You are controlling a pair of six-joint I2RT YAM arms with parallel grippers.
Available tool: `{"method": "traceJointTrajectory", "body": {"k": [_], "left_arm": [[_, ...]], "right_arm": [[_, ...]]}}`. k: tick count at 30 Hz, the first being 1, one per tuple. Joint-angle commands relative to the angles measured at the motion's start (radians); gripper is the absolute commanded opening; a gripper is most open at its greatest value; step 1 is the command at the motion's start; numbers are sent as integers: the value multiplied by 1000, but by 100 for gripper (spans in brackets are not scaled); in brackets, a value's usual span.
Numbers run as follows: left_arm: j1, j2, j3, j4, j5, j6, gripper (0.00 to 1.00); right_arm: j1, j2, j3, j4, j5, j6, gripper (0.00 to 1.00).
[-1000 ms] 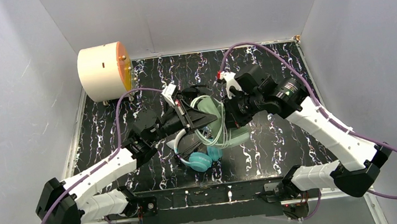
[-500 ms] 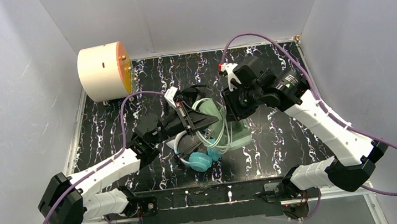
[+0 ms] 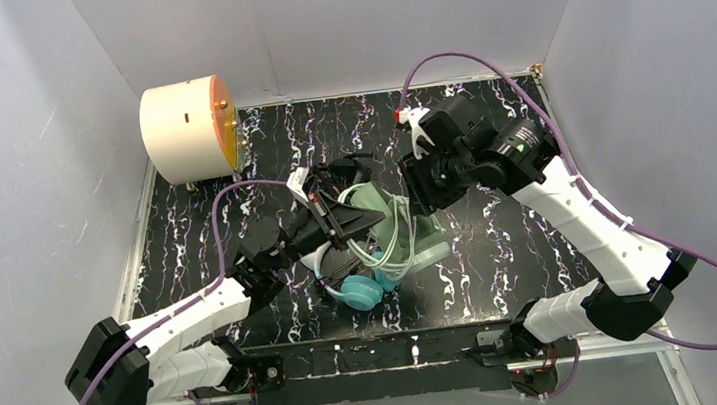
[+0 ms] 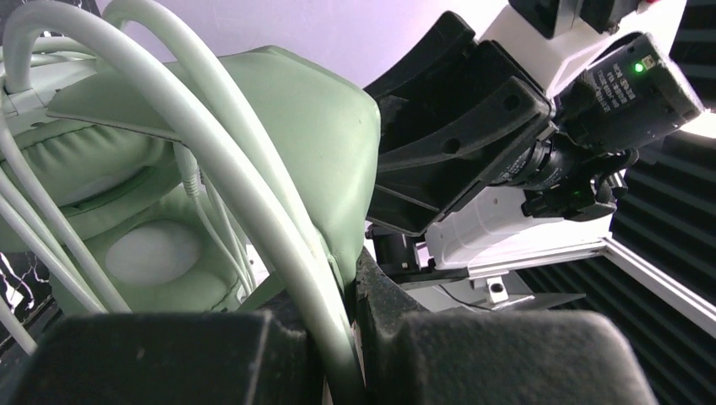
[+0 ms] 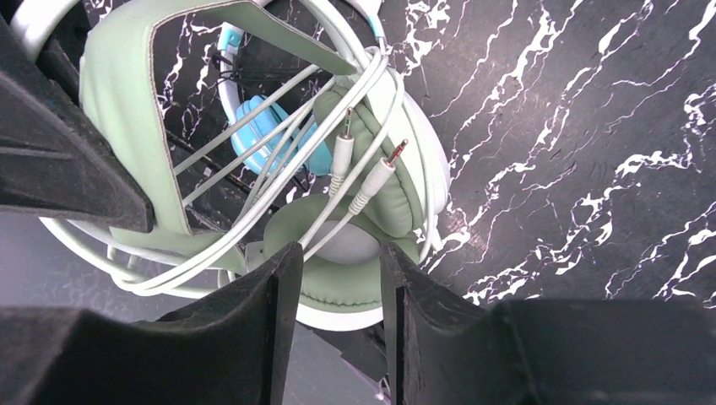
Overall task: Wrap the headphones
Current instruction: Wrap the headphones cable around the headphones.
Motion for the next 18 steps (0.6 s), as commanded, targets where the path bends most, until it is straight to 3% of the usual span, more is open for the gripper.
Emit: {"method": "traceJointTrajectory", "body": {"k": [1,5,7,11,18], "left_arm": [[17,-63,4,164,-61,-39,0],[47,-63,-1,201,-55,-43,0],[68,-64,-2,216,-52,-44,0],[114,-36,10,237,-36,-62,0],[154,63,80,242,2,-102,0]], "right_arm": [[-3,2,95,-12,42,-9,49],[-11,5,126,-37,118,-26,63],[-73,-12,92,29,62,-63,69],[-262,-86,-21,280,-346,-166,66],[-254,-209,-175,596,-742,-219,54]]}}
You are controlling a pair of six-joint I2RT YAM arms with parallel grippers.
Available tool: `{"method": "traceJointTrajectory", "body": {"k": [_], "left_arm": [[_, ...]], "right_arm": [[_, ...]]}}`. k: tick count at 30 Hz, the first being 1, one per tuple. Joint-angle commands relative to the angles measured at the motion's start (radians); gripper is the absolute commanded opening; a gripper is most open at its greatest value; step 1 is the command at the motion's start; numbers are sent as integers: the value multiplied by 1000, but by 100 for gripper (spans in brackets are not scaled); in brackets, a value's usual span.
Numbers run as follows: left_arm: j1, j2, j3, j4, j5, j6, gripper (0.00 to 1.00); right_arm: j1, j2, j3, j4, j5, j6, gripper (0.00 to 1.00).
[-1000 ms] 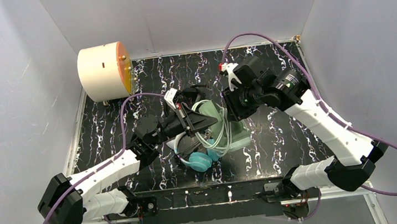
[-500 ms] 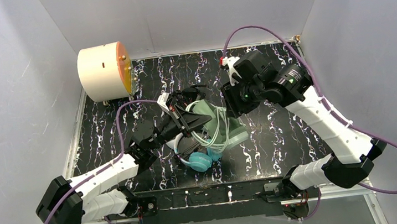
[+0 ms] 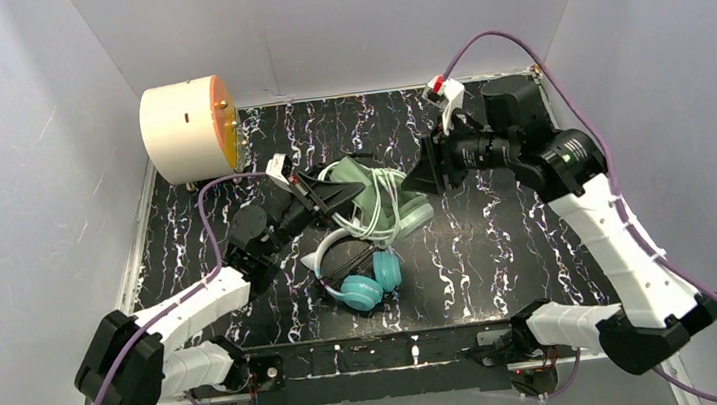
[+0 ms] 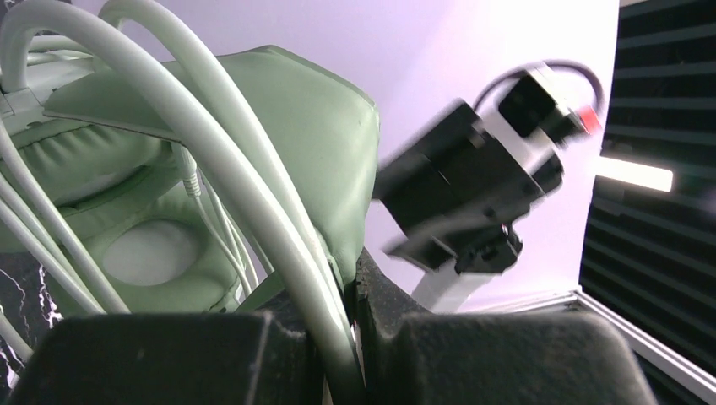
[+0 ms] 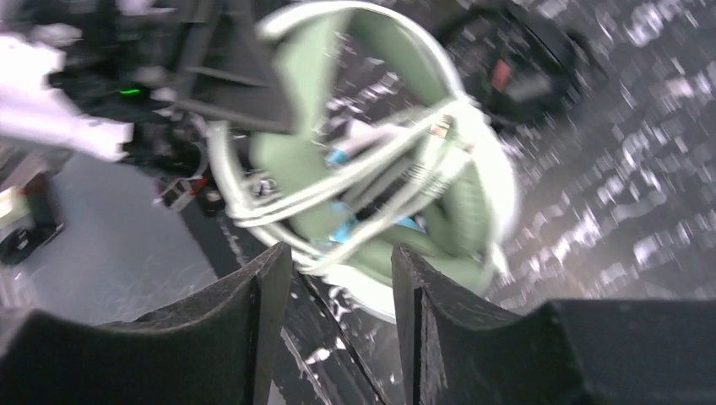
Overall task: Wrap the headphones
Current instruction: Wrap the headphones cable around the headphones, then place the headphones at the center of the board.
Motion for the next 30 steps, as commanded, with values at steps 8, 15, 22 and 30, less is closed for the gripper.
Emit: {"method": "traceJointTrajectory", "body": {"k": [8,15,22,30], "left_arm": [[17,115,143,148,45,-45,0],[16,225,221,164,99,-51,0],[-4,267,257,181,118,-52,0],[-16,272,259,187,107,-54,0]], "right_arm": [[117,-57,-134,258,-303,-95,50],[228,30,-109,218,-149,-86,44],[235,47,-133,222,-34,-91,43],[237,77,-137,236,-11,-83,43]]}}
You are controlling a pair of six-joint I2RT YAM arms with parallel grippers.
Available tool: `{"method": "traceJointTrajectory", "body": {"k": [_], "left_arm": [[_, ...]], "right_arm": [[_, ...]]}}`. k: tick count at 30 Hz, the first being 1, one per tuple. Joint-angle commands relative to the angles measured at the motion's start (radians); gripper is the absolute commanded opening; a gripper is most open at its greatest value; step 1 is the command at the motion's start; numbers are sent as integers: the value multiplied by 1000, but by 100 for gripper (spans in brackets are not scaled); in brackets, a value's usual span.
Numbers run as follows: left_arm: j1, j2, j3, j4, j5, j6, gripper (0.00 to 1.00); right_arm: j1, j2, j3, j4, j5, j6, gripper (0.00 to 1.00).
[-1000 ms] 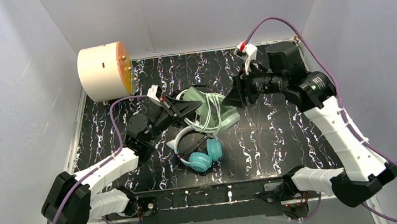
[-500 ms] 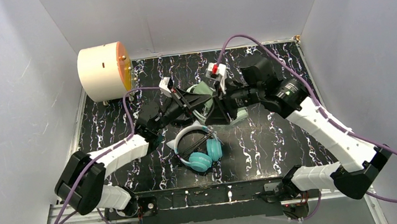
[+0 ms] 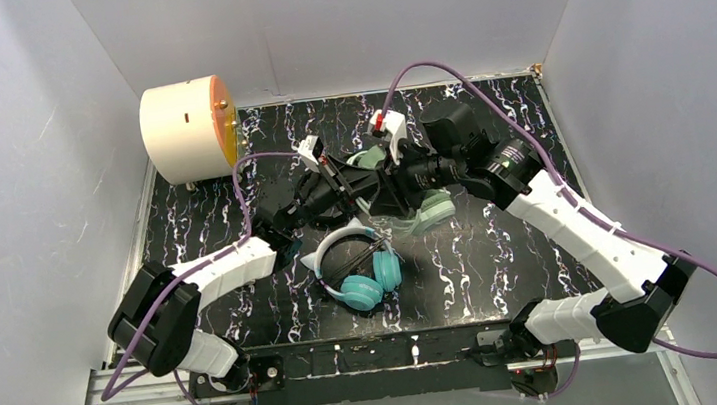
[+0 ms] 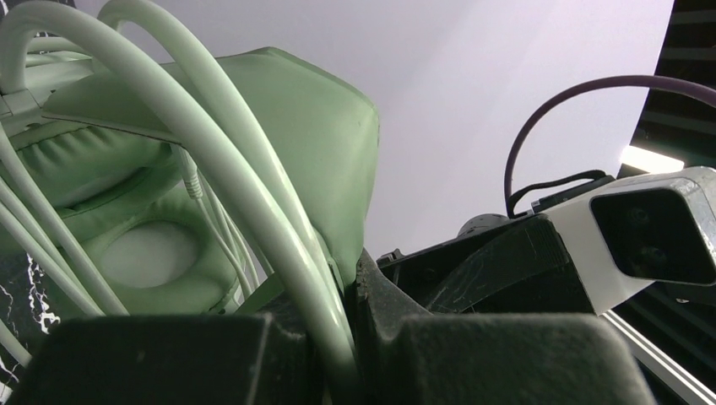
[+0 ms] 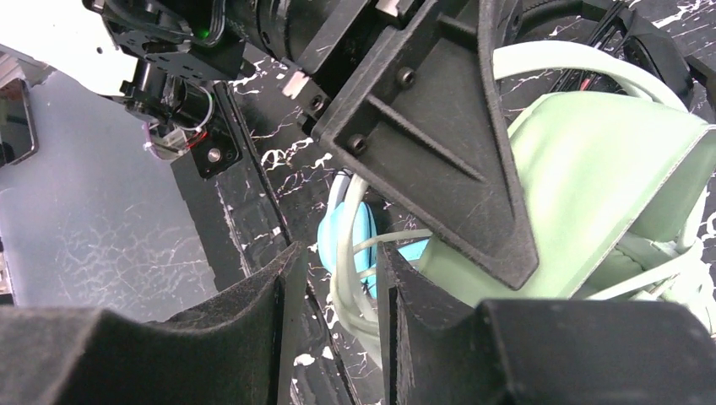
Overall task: Wrap the headphones
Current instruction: Place the headphones at the center of the board.
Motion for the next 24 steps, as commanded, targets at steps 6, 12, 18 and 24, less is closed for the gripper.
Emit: {"method": "traceJointTrajectory", "body": {"k": [6,12,18,24], "left_arm": [[-10,-19,76,138,-9,-37,0],[-10,-10,93,140,-3,-40,0],[-10,-32,56,140,-10,-31,0],[-1,-63,-30,130,-42,-6,37]], "right_arm": [[31,19,-53,106,-12,14,36],[44,37,-73,144,-31,1,27],[44,13,-79,177,43,-4,0],[44,-30,-87,167,157,-49,0]]}}
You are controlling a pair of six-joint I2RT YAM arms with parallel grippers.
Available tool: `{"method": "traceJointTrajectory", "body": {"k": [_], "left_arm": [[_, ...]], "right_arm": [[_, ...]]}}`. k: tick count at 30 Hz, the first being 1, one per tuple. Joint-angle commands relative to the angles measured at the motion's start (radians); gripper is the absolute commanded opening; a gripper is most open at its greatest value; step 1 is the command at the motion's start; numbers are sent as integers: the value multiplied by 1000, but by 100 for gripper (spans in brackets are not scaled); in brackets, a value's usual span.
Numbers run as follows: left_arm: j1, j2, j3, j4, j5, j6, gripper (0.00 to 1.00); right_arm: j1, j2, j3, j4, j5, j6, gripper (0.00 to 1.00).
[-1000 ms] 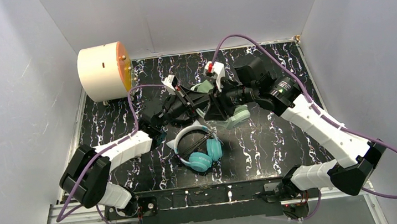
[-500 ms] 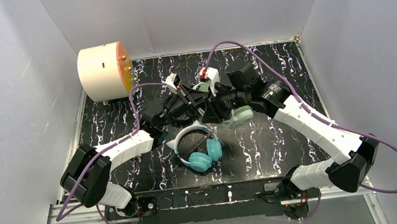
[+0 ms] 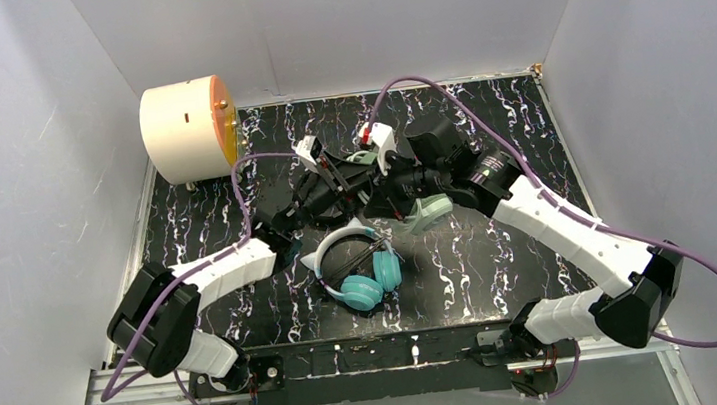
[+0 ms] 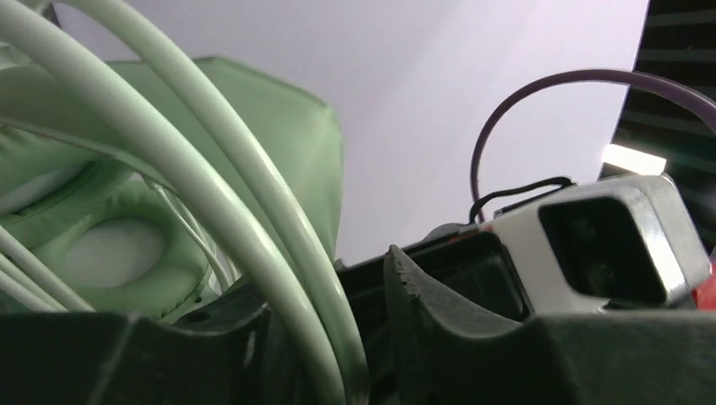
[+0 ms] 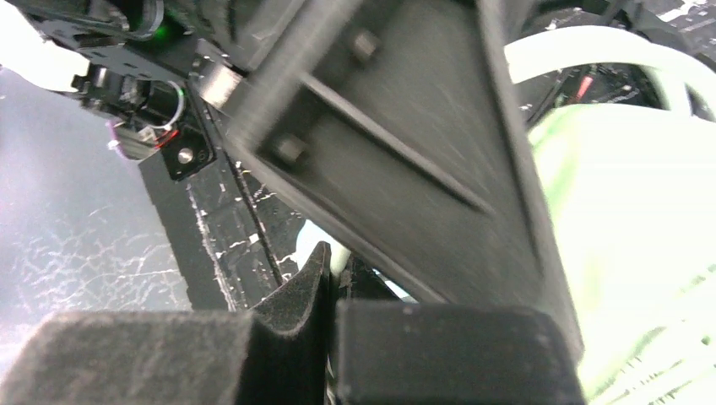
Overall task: Wrap the headphones
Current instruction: Place the headphones at the center of the board.
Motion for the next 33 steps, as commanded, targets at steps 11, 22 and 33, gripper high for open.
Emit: {"method": "traceJointTrajectory", "body": {"k": [11,22,33], "left_arm": [[76,-302,-93,-346,-69,263,93],[129,-712,39,-1201,-275,630,98],[130,-875,389,-1652,-449,829,98]], "right_arm": [[-5,-7,33,-60,421,-77,0],[-137,42,-184,-64,717,0,0],[-149,119,-397,79,963,80,1]]}}
